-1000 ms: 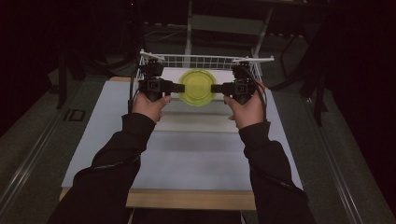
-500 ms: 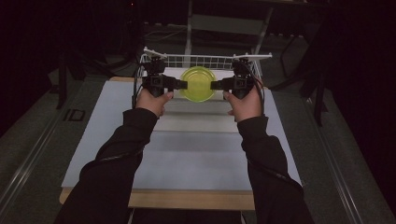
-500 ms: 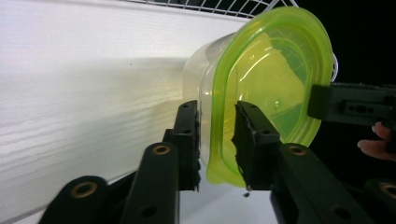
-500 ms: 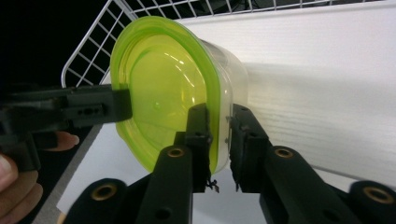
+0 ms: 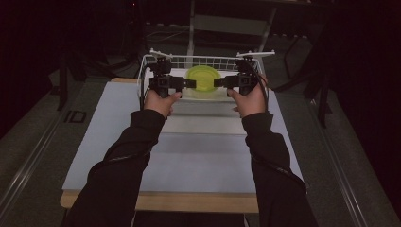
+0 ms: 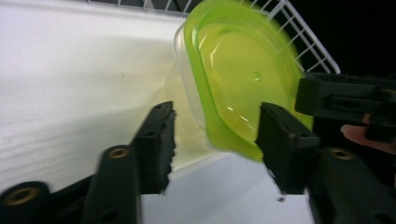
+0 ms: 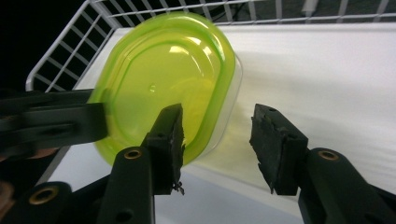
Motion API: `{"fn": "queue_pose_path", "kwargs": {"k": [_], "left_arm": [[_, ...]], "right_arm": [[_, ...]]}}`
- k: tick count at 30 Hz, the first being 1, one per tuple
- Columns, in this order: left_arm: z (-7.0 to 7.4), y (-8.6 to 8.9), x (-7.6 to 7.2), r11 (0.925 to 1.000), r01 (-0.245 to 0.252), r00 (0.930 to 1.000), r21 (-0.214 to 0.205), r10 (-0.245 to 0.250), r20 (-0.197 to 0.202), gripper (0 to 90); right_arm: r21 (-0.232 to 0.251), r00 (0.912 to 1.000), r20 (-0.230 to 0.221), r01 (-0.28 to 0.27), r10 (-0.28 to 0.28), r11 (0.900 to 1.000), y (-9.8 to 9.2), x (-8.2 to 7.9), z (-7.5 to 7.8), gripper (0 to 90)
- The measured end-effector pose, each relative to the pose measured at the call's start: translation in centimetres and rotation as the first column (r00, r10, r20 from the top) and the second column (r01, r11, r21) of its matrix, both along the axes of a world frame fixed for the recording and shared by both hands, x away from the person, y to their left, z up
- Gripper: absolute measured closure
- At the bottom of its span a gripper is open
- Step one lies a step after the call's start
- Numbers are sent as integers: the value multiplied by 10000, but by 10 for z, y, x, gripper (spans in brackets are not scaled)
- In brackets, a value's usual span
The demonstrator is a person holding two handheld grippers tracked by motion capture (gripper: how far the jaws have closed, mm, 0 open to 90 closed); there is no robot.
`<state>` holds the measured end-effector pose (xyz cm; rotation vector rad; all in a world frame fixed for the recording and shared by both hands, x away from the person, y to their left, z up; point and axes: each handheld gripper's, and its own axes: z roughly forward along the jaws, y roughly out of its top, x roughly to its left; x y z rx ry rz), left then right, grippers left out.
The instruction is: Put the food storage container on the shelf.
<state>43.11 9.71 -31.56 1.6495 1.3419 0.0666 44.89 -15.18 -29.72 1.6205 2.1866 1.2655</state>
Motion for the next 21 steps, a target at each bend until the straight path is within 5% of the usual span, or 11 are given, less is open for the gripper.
{"fn": "queue_pose_path", "kwargs": {"k": [14, 21], "left_arm": [[5, 7, -16, 9996, 234, 9988, -153, -227, 437, 412], [-8, 15, -48, 9981, 571, 9929, -251, -542, 1055, 370]], "right_arm": [[226, 9934, 973, -626, 601, 9978, -1, -21, 9, 502], [-183, 9850, 1220, -1205, 1218, 9925, 13, -48, 0, 884]]}}
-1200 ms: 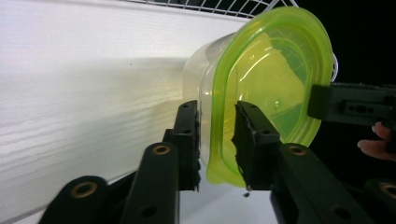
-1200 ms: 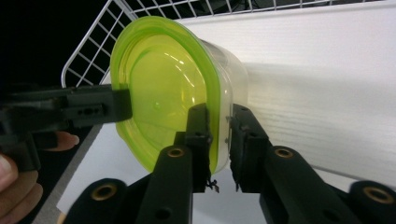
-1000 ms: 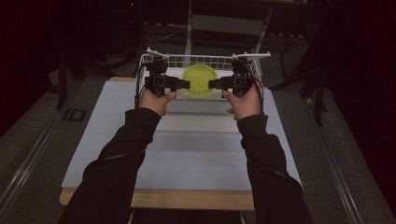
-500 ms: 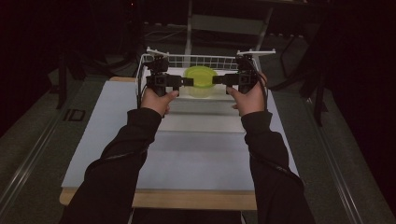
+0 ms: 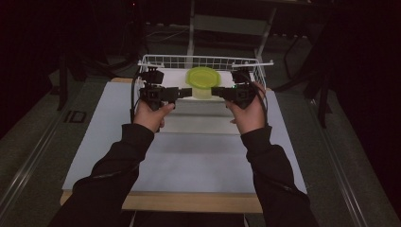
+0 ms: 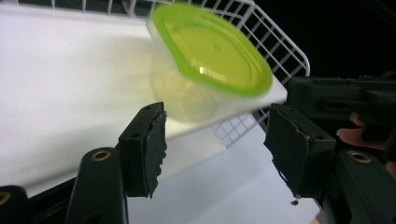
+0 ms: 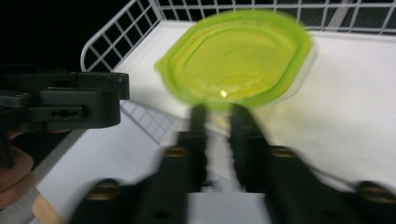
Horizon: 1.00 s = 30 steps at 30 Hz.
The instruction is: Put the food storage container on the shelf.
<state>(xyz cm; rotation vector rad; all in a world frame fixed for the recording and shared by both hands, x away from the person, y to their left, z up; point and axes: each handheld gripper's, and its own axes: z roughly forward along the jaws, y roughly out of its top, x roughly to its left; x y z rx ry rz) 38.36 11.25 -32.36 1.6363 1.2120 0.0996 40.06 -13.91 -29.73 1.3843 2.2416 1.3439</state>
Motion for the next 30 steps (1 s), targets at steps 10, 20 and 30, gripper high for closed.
{"fn": "queue_pose_path", "kwargs": {"k": [10, 20, 30], "left_arm": [[-49, 3, -39, 9953, 911, 9783, 342, -958, 1835, 130], [-93, 12, -62, 9917, 1276, 9784, 175, -1288, 1618, 27], [-99, 20, -62, 9923, 1213, 9783, 258, -1239, 1660, 27]], "right_arm": [[-204, 9993, -361, -125, 118, 9997, 18, 4, -26, 899], [-291, 9978, -527, 380, -395, 9989, 26, 25, -39, 898], [-421, 9953, -561, 772, -795, 9961, 27, 42, -40, 876]]}}
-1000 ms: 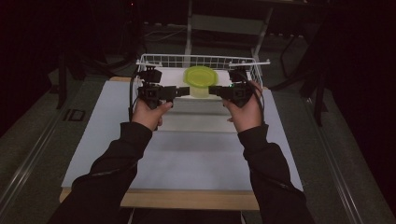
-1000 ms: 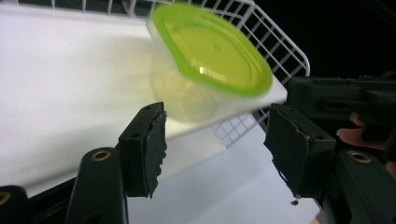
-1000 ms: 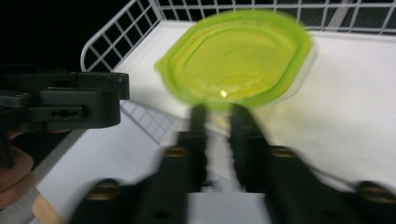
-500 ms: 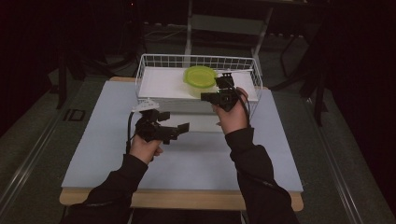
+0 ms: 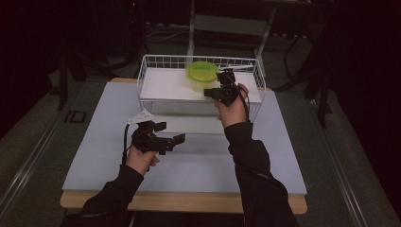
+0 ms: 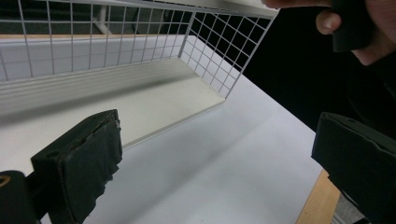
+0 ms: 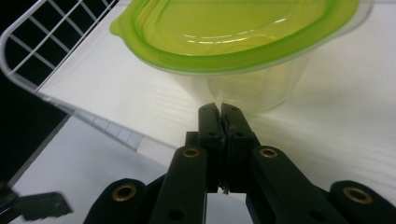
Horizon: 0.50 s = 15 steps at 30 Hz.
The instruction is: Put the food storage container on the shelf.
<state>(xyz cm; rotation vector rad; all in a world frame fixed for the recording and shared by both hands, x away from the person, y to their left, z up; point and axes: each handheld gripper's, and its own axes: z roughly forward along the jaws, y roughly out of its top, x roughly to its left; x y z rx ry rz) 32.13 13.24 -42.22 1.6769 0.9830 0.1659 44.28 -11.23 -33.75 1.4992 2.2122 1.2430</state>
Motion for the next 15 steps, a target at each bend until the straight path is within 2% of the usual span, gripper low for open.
{"fn": "queue_pose_path", "kwargs": {"k": [3, 7, 11, 15], "left_arm": [[2, -1, 0, 10000, 55, 10000, -51, -55, 83, 27], [3, -3, -2, 9996, 253, 9993, 118, -256, 270, 27], [4, -6, -5, 9992, 370, 9987, 145, -374, 348, 27], [5, -5, -11, 9982, 534, 9970, 256, -548, 555, 27]], "right_arm": [[0, 9999, -108, 46, -46, 10000, 0, 1, -1, 868], [47, 9997, 30, -228, 228, 9997, -2, -8, -1, 815], [46, 9978, 177, -635, 634, 9980, -2, -22, 3, 697], [-143, 9920, 589, -1110, 1117, 9937, -1, -40, 7, 533]]}}
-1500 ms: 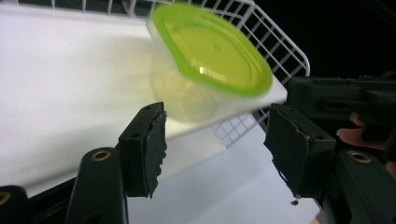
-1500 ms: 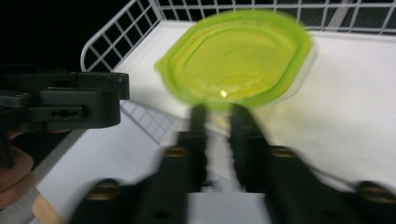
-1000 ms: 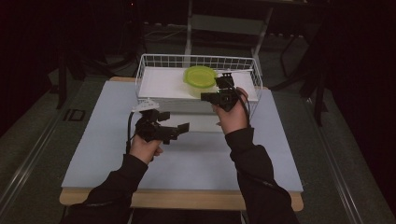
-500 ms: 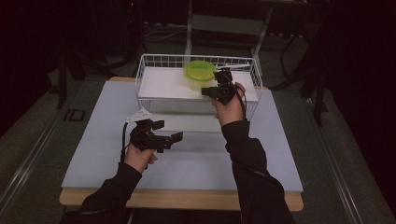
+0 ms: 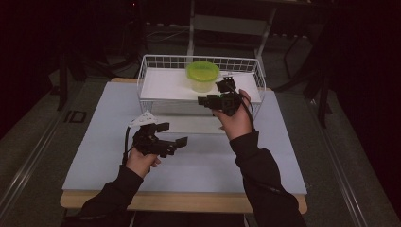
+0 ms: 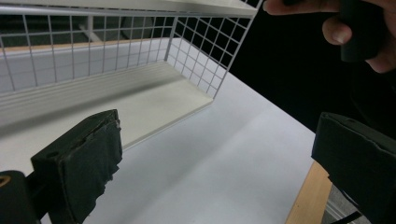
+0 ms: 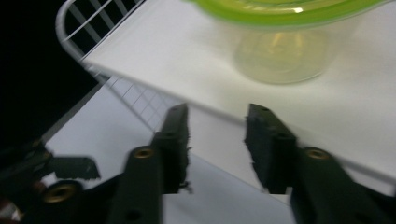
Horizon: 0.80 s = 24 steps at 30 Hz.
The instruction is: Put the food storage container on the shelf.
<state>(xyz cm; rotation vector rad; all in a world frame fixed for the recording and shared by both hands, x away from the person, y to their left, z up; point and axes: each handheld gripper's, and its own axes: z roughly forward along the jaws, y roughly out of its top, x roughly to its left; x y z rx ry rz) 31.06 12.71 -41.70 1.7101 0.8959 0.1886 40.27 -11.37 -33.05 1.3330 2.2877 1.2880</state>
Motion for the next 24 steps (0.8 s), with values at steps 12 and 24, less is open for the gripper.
{"fn": "queue_pose_path", "kwargs": {"k": [12, 24], "left_arm": [[-1, 8, -16, 9995, 315, 9988, -88, -312, 377, 27], [-10, 5, -22, 9974, 724, 9972, 39, -724, 168, 27]], "right_arm": [[257, 9878, 841, -1335, 1310, 9907, -13, -48, -12, 208], [-216, 9879, 1111, -1063, 1081, 9941, -35, -68, -49, 192]]}}
